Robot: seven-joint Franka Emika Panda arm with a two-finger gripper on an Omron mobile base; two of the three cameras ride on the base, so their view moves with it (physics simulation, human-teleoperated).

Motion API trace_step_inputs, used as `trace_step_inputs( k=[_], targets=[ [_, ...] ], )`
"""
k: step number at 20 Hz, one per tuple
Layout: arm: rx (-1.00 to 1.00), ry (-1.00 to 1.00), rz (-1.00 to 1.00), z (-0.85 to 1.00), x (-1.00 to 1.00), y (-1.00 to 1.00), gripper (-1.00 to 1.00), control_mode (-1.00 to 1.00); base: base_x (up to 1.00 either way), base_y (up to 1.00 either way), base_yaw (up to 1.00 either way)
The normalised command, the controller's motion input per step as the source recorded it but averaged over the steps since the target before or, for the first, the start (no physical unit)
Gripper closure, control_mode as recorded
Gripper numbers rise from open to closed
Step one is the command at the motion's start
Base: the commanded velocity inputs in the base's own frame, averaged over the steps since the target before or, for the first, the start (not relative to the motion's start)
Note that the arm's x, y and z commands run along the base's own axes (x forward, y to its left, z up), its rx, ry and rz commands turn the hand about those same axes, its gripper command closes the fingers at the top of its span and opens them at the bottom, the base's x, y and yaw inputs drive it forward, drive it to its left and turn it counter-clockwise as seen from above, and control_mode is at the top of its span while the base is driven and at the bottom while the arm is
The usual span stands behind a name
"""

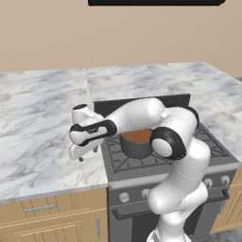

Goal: Pick up the sugar cube(s) and place them in the saucepan with hot chocolate.

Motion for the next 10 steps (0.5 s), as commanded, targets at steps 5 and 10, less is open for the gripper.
trace_step_inputs(
  k=[5,10],
  targets=[
    [0.00,-0.03,0.00,-0.03,0.28,0.00,-1.00,-1.00,0.00,0.00,0.00],
    [0.00,0.00,0.00,0.00,0.34,0.00,-1.00,-1.00,0.00,0.00,0.00]
  ],
)
